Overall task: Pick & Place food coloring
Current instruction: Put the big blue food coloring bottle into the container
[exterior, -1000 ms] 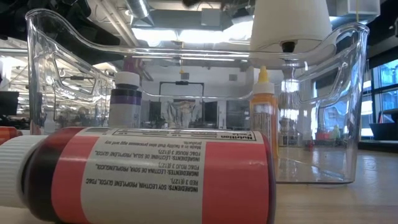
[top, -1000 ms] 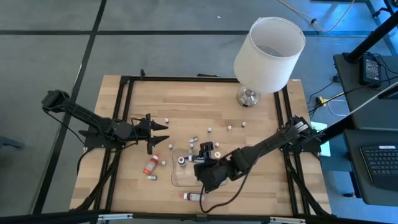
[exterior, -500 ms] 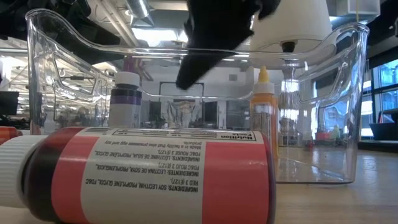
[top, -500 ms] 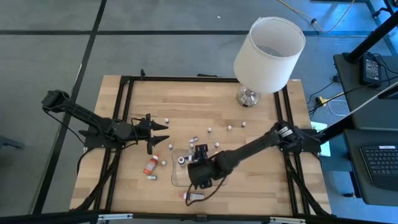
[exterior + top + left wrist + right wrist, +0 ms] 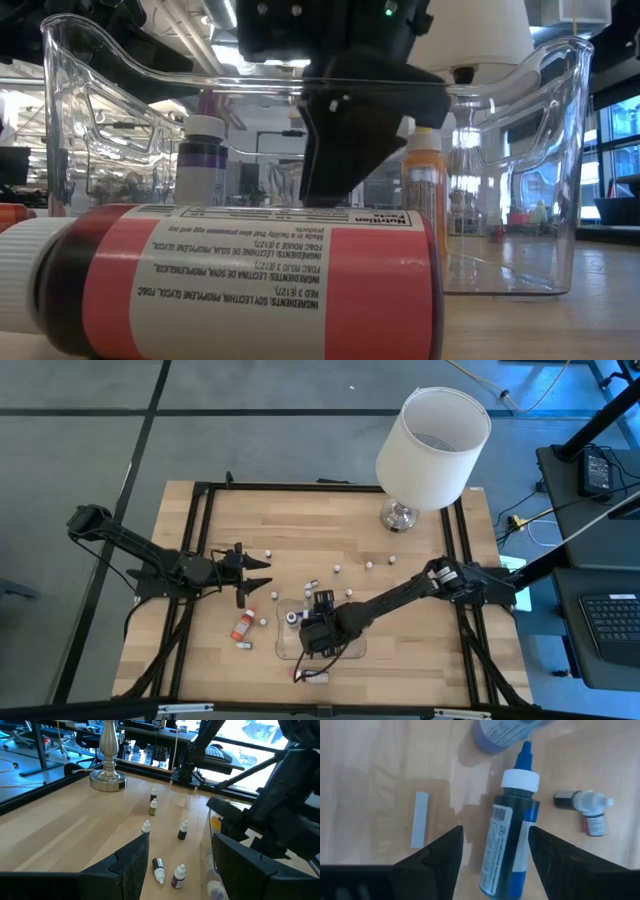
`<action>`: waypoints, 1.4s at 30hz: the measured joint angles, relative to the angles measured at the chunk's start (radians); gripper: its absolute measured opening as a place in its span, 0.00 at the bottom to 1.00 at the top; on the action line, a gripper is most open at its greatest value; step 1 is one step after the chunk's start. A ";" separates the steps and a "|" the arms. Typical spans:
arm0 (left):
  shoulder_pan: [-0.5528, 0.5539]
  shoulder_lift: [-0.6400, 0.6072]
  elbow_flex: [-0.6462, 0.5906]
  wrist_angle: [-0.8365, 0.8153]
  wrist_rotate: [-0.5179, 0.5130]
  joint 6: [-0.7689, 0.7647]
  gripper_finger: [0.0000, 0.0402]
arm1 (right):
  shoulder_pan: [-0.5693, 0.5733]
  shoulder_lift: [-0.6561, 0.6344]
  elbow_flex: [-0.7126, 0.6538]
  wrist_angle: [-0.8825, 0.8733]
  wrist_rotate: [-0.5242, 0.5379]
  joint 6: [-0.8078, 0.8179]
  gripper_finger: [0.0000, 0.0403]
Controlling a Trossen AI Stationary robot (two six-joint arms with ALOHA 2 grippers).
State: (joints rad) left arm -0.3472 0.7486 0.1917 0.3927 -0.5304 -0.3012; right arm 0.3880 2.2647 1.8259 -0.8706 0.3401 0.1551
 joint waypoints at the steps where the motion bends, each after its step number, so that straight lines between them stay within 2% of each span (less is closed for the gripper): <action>1: 0.000 0.000 0.000 0.000 0.000 0.000 0.53 | -0.003 0.004 0.000 0.000 -0.009 -0.001 0.55; 17: 0.000 0.000 0.000 0.000 0.000 0.000 0.53 | -0.027 0.033 -0.001 -0.049 -0.016 -0.006 0.49; 25: 0.000 0.000 0.000 0.000 0.000 0.000 0.53 | -0.027 0.032 0.000 -0.049 -0.019 -0.007 0.32; 29: 0.000 0.000 0.000 0.000 0.000 0.000 0.53 | -0.027 0.030 0.006 -0.069 -0.020 -0.007 0.27; 33: 0.000 0.000 0.000 0.000 0.000 0.000 0.53 | -0.018 0.030 0.080 -0.183 -0.023 0.000 0.27; 42: 0.000 0.000 0.000 -0.001 0.000 0.000 0.53 | 0.031 0.004 0.382 -0.473 -0.024 -0.007 0.27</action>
State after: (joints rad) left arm -0.3473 0.7483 0.1917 0.3921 -0.5304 -0.3012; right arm 0.4193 2.2690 2.2077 -1.3435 0.3160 0.1482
